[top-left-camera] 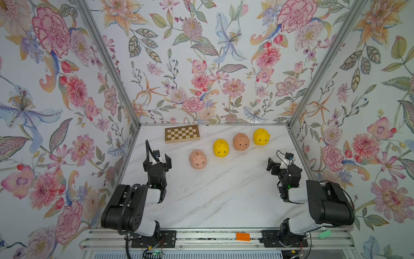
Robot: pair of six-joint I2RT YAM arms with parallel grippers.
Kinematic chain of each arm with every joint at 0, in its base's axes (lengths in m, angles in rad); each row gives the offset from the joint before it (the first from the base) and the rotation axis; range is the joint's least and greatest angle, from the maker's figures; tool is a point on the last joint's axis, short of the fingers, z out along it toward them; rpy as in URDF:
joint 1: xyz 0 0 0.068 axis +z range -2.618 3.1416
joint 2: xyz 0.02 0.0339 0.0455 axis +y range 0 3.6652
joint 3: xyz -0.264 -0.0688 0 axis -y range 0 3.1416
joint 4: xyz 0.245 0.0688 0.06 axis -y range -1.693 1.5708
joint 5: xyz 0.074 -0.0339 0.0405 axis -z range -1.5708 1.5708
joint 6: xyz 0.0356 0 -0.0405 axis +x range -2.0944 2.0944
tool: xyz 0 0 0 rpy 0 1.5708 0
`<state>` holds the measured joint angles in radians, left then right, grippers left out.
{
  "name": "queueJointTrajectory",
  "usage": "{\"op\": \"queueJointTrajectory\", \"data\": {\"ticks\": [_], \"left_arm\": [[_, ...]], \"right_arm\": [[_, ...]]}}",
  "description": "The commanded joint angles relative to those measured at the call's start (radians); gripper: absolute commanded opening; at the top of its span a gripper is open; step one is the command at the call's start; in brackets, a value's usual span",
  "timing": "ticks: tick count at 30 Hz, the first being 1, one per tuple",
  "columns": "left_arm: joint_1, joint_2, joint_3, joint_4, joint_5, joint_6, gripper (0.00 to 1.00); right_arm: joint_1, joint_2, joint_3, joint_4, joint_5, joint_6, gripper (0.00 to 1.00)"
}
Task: Open piggy banks
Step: Pick up the piggy bank from the center of the board.
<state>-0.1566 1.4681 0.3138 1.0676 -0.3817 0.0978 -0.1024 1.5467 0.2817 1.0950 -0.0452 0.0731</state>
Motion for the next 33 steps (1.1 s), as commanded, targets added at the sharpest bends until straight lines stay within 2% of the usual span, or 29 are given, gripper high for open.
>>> {"op": "queueJointTrajectory", "data": {"ticks": [1, 3, 5, 9, 11, 13, 15, 16, 21, 23, 26, 30, 33], "left_arm": [[-0.078, -0.089, 0.091, -0.169, -0.261, 0.038, 0.99], [-0.129, -0.130, 0.184, -0.390, -0.434, -0.027, 0.99], [-0.147, -0.169, 0.271, -0.635, -0.432, -0.128, 0.99], [-0.168, -0.227, 0.395, -1.023, -0.329, -0.358, 0.99], [-0.180, -0.243, 0.438, -1.134, -0.217, -0.401, 0.99], [-0.202, -0.247, 0.500, -1.258, -0.160, -0.435, 0.99], [-0.229, -0.234, 0.569, -1.361, -0.108, -0.446, 0.99], [-0.236, -0.223, 0.600, -1.399, -0.081, -0.450, 0.99], [-0.287, -0.125, 0.775, -1.587, 0.064, -0.453, 0.99], [-0.316, -0.085, 0.831, -1.639, 0.072, -0.482, 0.99], [-0.358, -0.025, 0.901, -1.706, 0.039, -0.524, 0.99], [-0.402, 0.052, 0.972, -1.755, 0.041, -0.567, 0.99], [-0.437, 0.114, 1.008, -1.755, 0.031, -0.604, 0.99]], "right_arm": [[-0.006, 0.000, 0.024, -0.016, 0.044, 0.036, 0.99], [-0.003, -0.005, 0.029, -0.029, 0.062, 0.037, 0.99], [0.025, 0.000, 0.031, -0.029, 0.105, 0.019, 0.99], [0.027, -0.003, 0.033, -0.032, 0.119, 0.020, 0.99], [0.037, -0.010, 0.035, -0.038, 0.151, 0.015, 0.99], [0.049, -0.033, 0.047, -0.076, 0.184, 0.013, 0.99], [0.083, -0.066, 0.098, -0.199, 0.278, 0.001, 0.99], [0.099, -0.066, 0.139, -0.277, 0.311, -0.005, 0.99], [0.255, 0.035, 0.368, -0.605, 0.636, -0.015, 0.99], [0.313, 0.068, 0.433, -0.697, 0.700, 0.013, 0.99], [0.433, 0.114, 0.541, -0.832, 0.810, -0.082, 0.99], [0.534, 0.118, 0.682, -1.083, 0.747, -0.048, 0.99], [0.578, 0.094, 0.725, -1.170, 0.708, -0.028, 0.99]]}}
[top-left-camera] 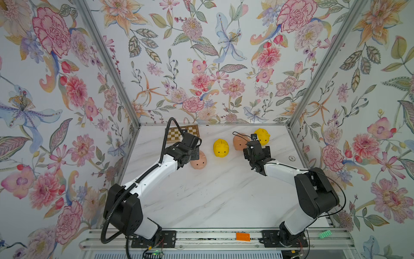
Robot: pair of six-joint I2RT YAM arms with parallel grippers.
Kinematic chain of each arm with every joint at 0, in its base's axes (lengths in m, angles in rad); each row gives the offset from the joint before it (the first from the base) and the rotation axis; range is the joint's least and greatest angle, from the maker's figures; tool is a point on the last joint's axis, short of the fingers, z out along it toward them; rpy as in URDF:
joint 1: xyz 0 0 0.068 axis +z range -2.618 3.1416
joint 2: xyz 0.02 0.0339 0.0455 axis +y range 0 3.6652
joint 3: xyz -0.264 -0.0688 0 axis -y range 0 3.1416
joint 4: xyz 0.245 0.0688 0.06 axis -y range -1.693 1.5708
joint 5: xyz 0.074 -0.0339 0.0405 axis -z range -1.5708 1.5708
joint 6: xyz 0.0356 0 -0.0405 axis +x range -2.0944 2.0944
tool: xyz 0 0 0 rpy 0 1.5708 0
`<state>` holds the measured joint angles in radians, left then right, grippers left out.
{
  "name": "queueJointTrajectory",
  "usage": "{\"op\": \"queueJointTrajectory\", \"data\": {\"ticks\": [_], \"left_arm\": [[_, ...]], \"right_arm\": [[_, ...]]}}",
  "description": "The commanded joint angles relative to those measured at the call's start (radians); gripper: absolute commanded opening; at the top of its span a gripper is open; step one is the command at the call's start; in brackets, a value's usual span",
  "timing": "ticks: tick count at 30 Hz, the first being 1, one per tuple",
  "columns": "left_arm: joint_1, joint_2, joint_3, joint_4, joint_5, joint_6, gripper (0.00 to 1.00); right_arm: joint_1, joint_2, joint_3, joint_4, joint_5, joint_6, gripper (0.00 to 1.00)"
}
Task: Open piggy banks
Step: Pick up the piggy bank from the center of the board.
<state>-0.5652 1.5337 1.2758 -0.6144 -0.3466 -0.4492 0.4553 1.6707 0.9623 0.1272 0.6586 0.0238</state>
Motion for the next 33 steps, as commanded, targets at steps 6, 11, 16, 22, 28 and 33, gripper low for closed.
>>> {"op": "queueJointTrajectory", "data": {"ticks": [6, 11, 16, 22, 28, 33], "left_arm": [[-0.068, 0.206, 0.164, -0.090, 0.003, -0.088, 0.99], [-0.089, 0.306, 0.240, -0.107, -0.013, -0.119, 0.99], [-0.094, 0.362, 0.271, -0.113, -0.016, -0.123, 0.99], [-0.093, 0.353, 0.241, -0.127, -0.037, -0.123, 0.99], [-0.076, 0.299, 0.155, -0.100, -0.036, -0.128, 0.99], [-0.055, 0.261, 0.081, 0.009, 0.049, -0.094, 0.98]], "right_arm": [[0.039, -0.100, 0.056, -0.354, -0.166, 0.122, 0.99], [0.043, -0.234, -0.039, -0.381, -0.221, 0.154, 0.99], [0.045, -0.364, -0.103, -0.369, -0.274, 0.159, 0.99], [0.048, -0.395, -0.084, -0.359, -0.344, 0.163, 0.99], [0.068, -0.405, -0.070, -0.344, -0.356, 0.154, 0.99], [0.088, -0.411, -0.064, -0.320, -0.356, 0.140, 0.99]]}}
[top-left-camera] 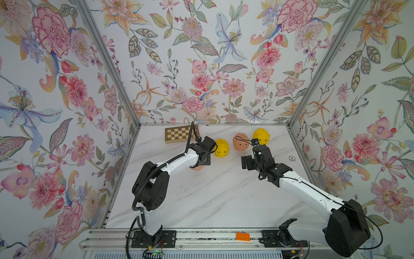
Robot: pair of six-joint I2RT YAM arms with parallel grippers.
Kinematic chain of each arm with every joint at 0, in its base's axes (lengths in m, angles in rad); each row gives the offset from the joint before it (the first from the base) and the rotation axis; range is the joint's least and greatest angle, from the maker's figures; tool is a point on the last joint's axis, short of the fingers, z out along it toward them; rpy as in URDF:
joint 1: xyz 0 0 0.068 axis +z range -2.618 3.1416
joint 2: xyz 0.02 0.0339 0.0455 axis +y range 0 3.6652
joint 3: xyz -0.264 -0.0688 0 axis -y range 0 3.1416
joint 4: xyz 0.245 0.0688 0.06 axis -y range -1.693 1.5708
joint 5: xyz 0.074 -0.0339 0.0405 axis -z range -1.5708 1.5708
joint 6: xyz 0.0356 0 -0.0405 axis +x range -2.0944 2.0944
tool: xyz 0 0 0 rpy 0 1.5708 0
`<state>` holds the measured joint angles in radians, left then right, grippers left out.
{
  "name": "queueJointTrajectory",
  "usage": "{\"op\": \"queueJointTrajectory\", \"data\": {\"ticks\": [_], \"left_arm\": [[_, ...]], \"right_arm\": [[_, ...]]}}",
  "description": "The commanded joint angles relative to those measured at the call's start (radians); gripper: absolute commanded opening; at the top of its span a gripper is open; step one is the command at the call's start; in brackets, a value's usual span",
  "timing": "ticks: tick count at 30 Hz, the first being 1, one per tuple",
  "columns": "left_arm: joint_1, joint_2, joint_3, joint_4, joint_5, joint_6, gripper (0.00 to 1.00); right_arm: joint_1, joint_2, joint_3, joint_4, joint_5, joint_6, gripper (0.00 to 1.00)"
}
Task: Open piggy banks
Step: Pick up the piggy bank from the center of the board.
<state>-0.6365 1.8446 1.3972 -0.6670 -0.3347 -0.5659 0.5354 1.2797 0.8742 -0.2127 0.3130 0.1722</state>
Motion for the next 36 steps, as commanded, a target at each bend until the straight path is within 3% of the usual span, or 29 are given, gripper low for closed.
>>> {"op": "queueJointTrajectory", "data": {"ticks": [1, 17, 27, 36], "left_arm": [[0.021, -0.058, -0.054, 0.086, 0.052, 0.028, 0.98], [0.051, -0.093, -0.138, 0.194, 0.068, 0.026, 0.92], [0.058, -0.165, -0.199, 0.260, 0.108, 0.044, 0.78], [0.066, -0.328, -0.295, 0.364, 0.337, 0.131, 0.74]], "right_arm": [[0.038, -0.019, 0.025, 0.025, -0.009, -0.010, 0.99], [0.125, 0.020, 0.051, 0.055, 0.032, -0.003, 0.99], [0.155, 0.017, 0.048, 0.051, -0.005, 0.027, 0.99], [0.166, 0.004, 0.044, 0.083, -0.094, 0.076, 0.99]]}}
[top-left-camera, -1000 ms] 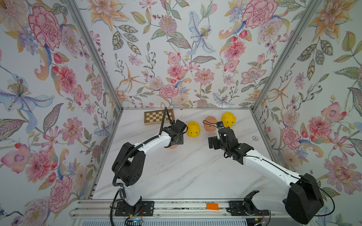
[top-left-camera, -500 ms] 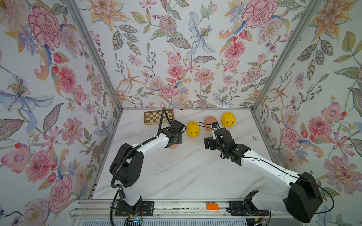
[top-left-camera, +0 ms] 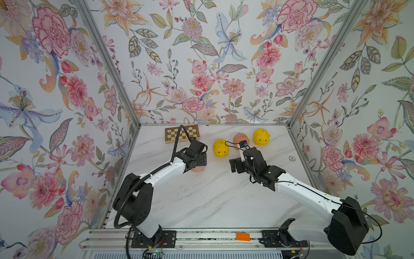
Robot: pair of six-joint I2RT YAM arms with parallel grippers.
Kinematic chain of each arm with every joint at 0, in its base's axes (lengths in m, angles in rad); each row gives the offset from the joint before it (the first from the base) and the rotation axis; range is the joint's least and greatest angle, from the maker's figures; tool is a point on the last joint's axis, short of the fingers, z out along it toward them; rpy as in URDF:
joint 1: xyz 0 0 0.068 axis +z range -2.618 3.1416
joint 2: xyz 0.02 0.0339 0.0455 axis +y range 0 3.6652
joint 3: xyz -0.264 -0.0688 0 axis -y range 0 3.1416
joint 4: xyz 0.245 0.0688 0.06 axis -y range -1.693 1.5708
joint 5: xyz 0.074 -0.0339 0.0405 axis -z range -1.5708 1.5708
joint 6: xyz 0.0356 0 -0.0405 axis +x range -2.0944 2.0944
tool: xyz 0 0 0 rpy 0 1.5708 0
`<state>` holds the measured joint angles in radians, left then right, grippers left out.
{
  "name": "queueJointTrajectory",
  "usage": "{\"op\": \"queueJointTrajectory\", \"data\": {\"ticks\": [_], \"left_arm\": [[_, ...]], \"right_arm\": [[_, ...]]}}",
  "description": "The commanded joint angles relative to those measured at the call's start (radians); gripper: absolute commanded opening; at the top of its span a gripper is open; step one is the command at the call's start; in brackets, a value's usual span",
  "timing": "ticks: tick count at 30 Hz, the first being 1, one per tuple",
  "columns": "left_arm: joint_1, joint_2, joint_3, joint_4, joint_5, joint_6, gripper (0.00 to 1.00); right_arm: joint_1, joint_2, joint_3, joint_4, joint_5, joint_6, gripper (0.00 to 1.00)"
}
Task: Open piggy banks
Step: Pick up the piggy bank from the center of the board, then place the piggy bank at the center of the board.
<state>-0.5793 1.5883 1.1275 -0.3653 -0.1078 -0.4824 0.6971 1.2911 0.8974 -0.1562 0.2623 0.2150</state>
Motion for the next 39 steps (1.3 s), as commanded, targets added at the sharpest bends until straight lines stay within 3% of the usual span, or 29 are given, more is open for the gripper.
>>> {"op": "queueJointTrajectory", "data": {"ticks": [1, 7, 12, 20, 30, 39], "left_arm": [[0.010, -0.084, -0.038, 0.066, 0.146, 0.050, 0.73], [0.012, -0.184, -0.189, 0.208, 0.431, -0.013, 0.69], [0.010, -0.273, -0.353, 0.387, 0.588, -0.103, 0.69], [0.015, -0.350, -0.455, 0.407, 0.626, -0.138, 0.70], [0.067, -0.333, -0.595, 0.585, 0.713, -0.244, 0.70], [0.110, -0.350, -0.646, 0.579, 0.720, -0.211, 0.85]], "right_arm": [[0.003, -0.012, 0.019, 0.033, -0.057, 0.041, 0.99], [0.004, -0.035, 0.016, 0.053, -0.145, 0.051, 0.99], [0.003, -0.118, -0.079, 0.163, -0.330, 0.042, 0.99], [-0.037, -0.196, -0.177, 0.223, -0.552, 0.100, 0.99], [-0.041, -0.166, -0.259, 0.382, -0.522, 0.216, 0.99], [-0.020, -0.055, -0.253, 0.476, -0.525, 0.238, 0.99]]}}
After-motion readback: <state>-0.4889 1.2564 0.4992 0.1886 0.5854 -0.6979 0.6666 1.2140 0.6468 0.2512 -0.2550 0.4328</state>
